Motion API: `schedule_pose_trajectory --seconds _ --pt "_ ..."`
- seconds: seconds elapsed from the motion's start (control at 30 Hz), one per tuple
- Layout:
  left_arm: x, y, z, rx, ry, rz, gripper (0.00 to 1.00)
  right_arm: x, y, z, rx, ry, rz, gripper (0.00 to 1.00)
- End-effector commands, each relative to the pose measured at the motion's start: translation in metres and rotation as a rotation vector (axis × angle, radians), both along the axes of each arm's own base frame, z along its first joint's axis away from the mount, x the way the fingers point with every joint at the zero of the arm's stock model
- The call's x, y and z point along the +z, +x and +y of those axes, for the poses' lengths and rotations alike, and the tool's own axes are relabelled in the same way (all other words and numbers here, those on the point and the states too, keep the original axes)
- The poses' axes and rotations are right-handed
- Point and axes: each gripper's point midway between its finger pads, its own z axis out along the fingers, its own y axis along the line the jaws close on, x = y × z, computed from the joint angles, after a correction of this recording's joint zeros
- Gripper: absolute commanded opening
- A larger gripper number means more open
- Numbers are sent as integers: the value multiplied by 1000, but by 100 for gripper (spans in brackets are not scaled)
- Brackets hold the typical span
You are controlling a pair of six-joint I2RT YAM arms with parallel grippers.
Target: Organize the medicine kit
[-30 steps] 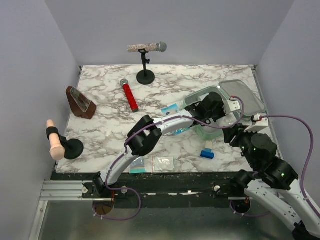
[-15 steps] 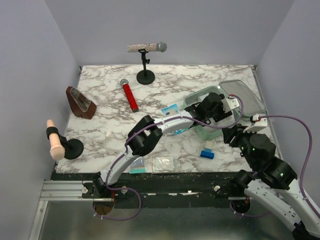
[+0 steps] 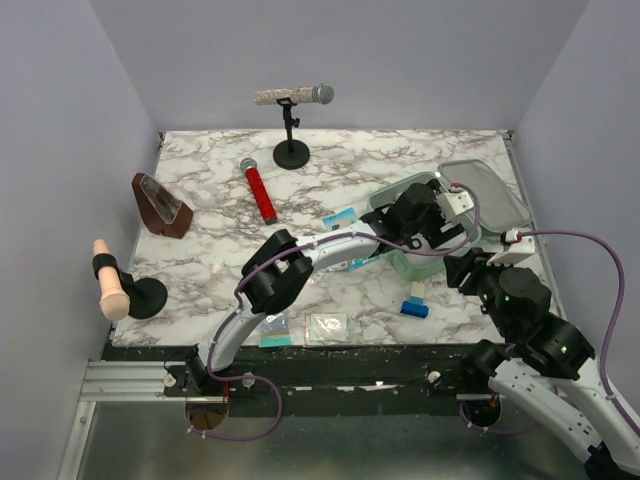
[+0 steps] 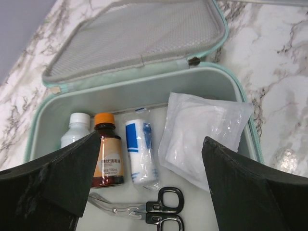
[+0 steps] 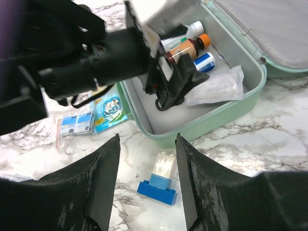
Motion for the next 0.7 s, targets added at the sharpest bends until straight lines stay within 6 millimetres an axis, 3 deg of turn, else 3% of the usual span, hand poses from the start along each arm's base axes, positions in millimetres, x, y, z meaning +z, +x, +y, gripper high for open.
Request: schedule_pose_trajectory --seconds 0.0,0.1,0.23,0.33,0.43,0.53,0.67 --pt "80 5 12 60 -157 -55 99 4 -3 -4 -30 29 19 59" --pt "99 14 24 115 -204 -30 99 2 -4 -10 -73 43 32 58" --pt "115 42 56 283 -278 69 99 -9 -3 -30 -214 31 76 53" --pt "119 65 93 426 -345 206 99 -15 4 -32 -266 6 98 44" --pt "119 81 134 522 -442 365 99 -25 17 -31 -319 -51 132 30" --pt "117 77 164 555 -517 453 99 -31 36 -25 -352 -115 156 23" --pt "115 54 177 540 -528 484 99 -40 68 -19 -339 -146 208 20"
